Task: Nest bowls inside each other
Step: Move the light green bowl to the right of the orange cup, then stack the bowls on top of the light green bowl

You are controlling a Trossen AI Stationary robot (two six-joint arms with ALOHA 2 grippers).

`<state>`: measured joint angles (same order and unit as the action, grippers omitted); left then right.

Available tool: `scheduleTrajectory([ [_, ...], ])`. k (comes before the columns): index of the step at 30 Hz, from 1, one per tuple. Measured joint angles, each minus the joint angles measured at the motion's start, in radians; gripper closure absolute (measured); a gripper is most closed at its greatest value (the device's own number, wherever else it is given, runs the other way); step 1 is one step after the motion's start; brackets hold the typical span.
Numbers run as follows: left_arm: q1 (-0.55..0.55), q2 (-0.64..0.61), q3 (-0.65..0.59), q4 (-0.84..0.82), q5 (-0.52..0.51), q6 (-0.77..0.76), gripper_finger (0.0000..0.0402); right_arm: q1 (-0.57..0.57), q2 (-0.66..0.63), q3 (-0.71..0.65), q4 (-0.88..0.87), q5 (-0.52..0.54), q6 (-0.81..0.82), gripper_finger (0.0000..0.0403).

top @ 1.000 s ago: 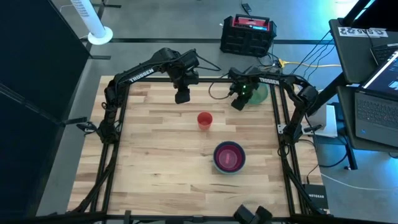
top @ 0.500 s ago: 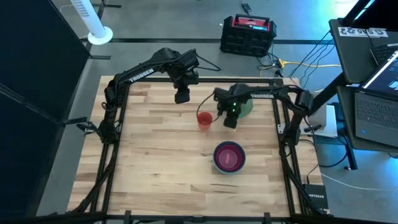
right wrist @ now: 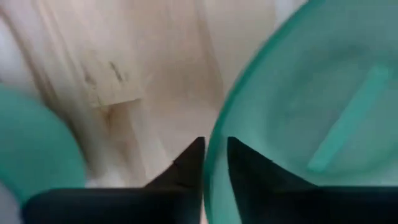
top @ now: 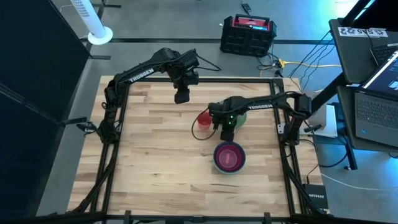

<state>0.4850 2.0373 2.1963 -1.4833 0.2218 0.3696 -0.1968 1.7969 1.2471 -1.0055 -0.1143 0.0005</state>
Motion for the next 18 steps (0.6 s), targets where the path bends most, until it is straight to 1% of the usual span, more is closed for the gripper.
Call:
scheduleTrajectory([
  [15, 0.0, 0.0, 0.0, -0.005, 0.0, 0.005, 0.0298, 0.001, -0.076, 0.151, -0.178, 0.008, 0.025, 0.0244],
  [18, 0.0, 0.0, 0.0, -0.016, 0.0, 0.011, 0.0298, 0.018, -0.169, 0.139, -0.262, 0.01, 0.056, 0.0242],
])
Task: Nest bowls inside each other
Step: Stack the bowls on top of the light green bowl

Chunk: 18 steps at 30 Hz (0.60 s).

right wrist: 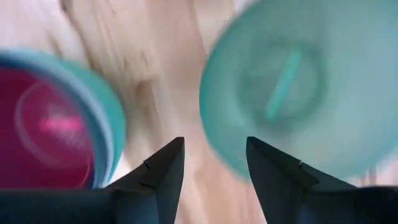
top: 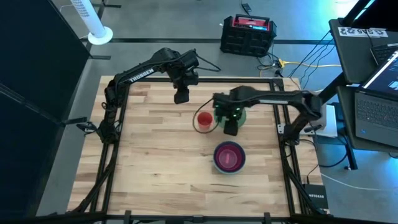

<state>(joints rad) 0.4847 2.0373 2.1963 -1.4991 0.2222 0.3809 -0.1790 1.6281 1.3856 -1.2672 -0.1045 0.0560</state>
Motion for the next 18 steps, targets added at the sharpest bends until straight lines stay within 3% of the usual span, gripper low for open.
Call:
scheduleTrajectory([
  [7, -0.001, 0.0, 0.0, -0.011, 0.0, 0.02, 0.0298, 0.159, -0.185, -0.038, -0.003, 0.014, 0.2, 0.0242],
  [18, -0.001, 0.0, 0.0, -0.008, 0.0, 0.035, 0.0298, 0.217, -0.112, -0.039, 0.04, 0.009, 0.255, 0.0213],
])
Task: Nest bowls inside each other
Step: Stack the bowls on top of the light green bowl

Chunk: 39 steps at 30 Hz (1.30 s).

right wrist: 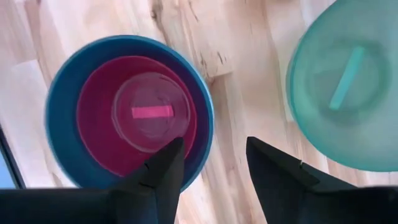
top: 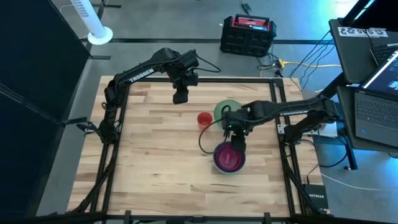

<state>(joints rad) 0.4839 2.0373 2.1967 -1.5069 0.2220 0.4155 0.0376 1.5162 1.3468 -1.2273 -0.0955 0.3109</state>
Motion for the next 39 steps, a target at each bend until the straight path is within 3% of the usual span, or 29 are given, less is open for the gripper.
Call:
scheduleTrajectory([
  [12, 0.0, 0.0, 0.0, 0.0, 0.0, 0.014, 0.0298, 0.035, 0.074, -0.003, 0.035, -0.002, 0.029, 0.0173],
  [17, 0.0, 0.0, 0.0, -0.002, 0.0, 0.015, 0.0298, 0.035, 0.078, -0.086, 0.057, -0.014, 0.039, 0.0166],
  [39, 0.002, 0.0, 0.0, 0.008, 0.0, 0.019, 0.0298, 0.034, 0.077, -0.349, 0.372, -0.11, 0.134, 0.0202],
])
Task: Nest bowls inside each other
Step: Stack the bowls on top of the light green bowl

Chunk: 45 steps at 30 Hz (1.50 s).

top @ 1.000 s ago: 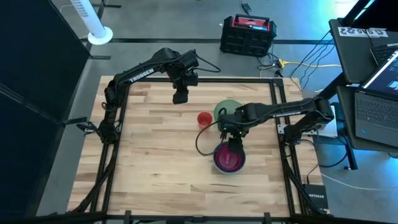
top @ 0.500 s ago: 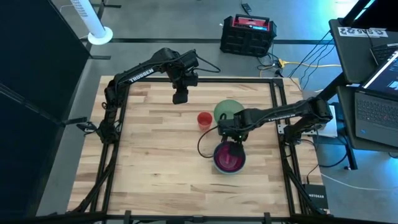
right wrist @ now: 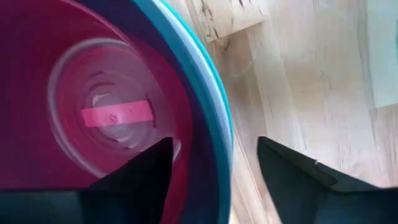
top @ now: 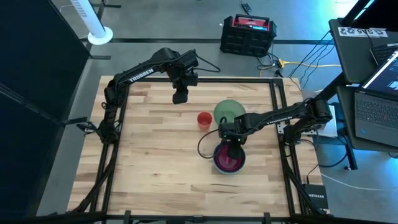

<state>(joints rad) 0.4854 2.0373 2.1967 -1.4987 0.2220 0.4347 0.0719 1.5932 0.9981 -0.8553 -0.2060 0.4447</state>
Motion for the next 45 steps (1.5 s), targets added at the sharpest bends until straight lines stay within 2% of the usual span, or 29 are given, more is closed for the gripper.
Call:
scheduleTrajectory([
  [2, 0.0, 0.0, 0.0, 0.001, 0.0, 0.0, 0.0298, 0.0, 0.0, -0.003, 0.005, -0.004, 0.0, 0.0255],
  [5, 0.0, 0.0, 0.0, 0.01, 0.0, 0.0, 0.0298, -0.001, -0.002, -0.003, 0.021, -0.025, -0.003, 0.0362],
  [11, 0.0, 0.0, 0.0, 0.022, 0.0, 0.0, 0.0298, -0.002, -0.003, -0.001, 0.05, -0.03, -0.008, 0.0359],
  [30, -0.001, 0.0, 0.0, 0.017, 0.0, -0.013, 0.0298, -0.194, -0.124, 0.27, -0.22, 0.124, -0.196, 0.0359],
  [40, -0.002, 0.0, 0.0, 0.017, 0.0, -0.034, 0.0298, -0.544, -0.124, 0.276, -0.217, 0.184, -0.406, 0.0359],
  [45, -0.002, 0.0, 0.0, 0.017, 0.0, -0.045, 0.0298, -0.59, -0.068, 0.276, -0.207, 0.168, -0.464, 0.0359],
])
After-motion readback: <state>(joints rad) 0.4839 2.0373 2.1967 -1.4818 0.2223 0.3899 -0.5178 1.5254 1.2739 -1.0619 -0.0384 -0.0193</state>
